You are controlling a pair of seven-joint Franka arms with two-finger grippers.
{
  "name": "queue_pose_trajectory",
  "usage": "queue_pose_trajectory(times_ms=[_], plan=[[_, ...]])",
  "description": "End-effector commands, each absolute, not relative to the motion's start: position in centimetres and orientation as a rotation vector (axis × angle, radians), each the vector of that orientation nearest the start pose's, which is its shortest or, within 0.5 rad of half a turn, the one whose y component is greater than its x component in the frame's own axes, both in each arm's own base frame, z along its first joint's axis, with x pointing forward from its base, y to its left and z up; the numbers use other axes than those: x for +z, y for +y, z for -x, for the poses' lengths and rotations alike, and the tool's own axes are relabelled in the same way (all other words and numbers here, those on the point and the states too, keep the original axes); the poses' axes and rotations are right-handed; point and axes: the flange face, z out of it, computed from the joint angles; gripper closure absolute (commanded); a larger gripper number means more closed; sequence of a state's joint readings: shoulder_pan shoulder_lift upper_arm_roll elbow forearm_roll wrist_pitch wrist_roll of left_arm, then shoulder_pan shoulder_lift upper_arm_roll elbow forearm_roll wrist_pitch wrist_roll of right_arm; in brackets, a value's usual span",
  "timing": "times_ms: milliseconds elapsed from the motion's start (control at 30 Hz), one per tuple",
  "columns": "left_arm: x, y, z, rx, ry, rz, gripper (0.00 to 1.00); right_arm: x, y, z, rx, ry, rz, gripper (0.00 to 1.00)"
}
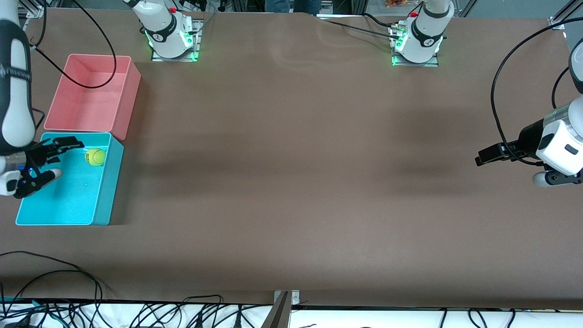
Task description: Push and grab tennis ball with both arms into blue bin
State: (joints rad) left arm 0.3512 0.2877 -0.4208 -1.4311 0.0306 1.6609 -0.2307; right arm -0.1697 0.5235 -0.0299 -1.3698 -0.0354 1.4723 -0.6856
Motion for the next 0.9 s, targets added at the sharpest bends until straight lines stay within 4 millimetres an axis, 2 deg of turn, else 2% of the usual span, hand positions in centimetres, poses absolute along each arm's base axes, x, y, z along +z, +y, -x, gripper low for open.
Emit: queue_pose_trajectory(times_ms=[0,134,200,334,434,568,634,734,868], plan=[[54.3,-0.8,-63.9,0.066,-0.209,3.139,0.0,44.3,-8.4,-64.0,0.621,-0.586,2.918,0.0],[54.3,-0.3,-63.7,0.052,-0.176,3.039,0.0,47.5,-5.3,-63.4,0.601,-0.498,2.971,0.0],[54.9,-0.3,-63.4,0.043,-0.159,3.011,0.0,48.6,-3.5,-63.2,0.58,-0.449,3.002,0.0],[55.3,0.5,-63.4,0.038,-0.143,3.032,0.0,50.3,0.9,-62.5,0.572,-0.374,3.042,0.0],[55.6,1.2,-63.3,0.046,-0.095,3.081,0.0,50.9,2.9,-62.1,0.583,-0.307,3.064,0.0],[55.7,1.4,-63.2,0.055,-0.118,3.126,0.0,51.0,3.7,-61.2,0.572,-0.243,3.079,0.0],[55.9,1.4,-63.2,0.048,-0.122,3.127,0.0,51.5,3.9,-60.3,0.495,-0.248,3.098,0.0],[56.0,1.4,-63.2,0.046,-0.122,3.127,0.0,51.5,3.8,-57.7,0.431,-0.246,3.11,0.0],[56.0,1.7,-63.3,0.04,-0.117,3.135,0.0,53.2,3.0,-54.9,0.343,-0.228,3.126,0.0]])
